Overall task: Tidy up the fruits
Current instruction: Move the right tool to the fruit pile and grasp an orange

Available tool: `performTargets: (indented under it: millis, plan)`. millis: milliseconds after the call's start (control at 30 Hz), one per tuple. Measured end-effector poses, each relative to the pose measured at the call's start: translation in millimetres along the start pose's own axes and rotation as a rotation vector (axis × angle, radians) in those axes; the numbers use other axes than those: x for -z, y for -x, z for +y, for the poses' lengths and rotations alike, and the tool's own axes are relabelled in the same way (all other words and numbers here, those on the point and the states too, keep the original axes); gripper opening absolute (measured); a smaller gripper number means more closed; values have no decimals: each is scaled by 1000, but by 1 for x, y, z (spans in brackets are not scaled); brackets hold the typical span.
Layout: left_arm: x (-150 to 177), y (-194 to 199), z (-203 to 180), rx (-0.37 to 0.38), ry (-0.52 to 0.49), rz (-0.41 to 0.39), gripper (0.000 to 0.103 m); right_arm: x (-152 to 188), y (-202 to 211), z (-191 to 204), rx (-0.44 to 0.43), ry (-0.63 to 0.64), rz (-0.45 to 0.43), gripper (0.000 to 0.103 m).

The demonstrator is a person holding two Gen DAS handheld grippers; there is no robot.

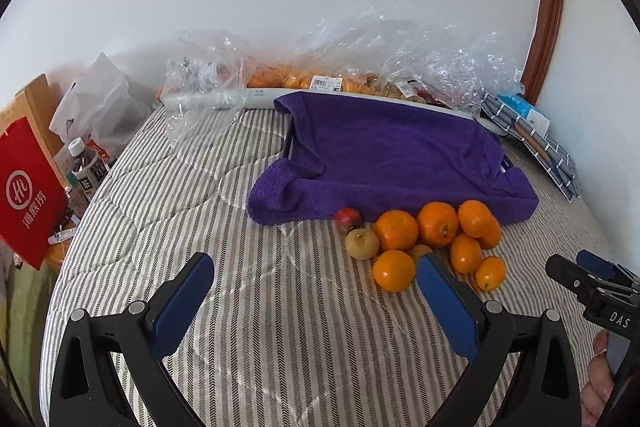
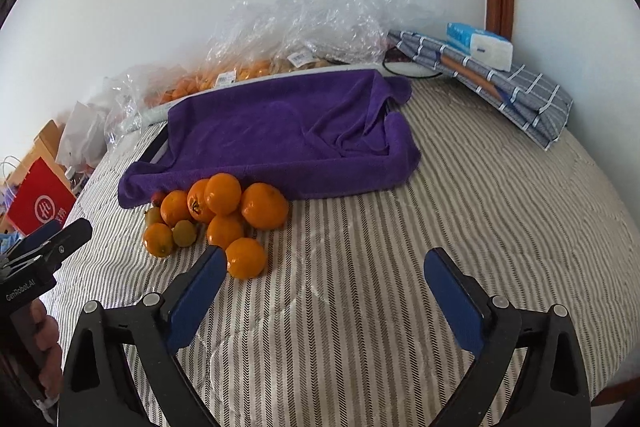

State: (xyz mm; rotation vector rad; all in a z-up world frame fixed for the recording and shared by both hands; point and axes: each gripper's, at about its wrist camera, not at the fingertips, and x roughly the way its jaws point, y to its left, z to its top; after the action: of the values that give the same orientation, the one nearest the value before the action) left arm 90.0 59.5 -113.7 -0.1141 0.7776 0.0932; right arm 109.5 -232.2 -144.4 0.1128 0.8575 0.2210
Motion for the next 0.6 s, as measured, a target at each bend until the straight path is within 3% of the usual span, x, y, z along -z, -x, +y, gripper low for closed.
performTargets:
  millis: [133, 433, 600]
  plan:
    - [1, -18, 12, 1, 20, 26, 100, 2, -25, 9, -24, 20, 48, 88]
    - [7, -42, 32, 71, 66, 72, 97, 10, -42, 36, -51, 109, 35, 81]
    - [11, -51, 33, 69, 52, 80, 95, 11, -53, 48, -45, 143, 67, 71]
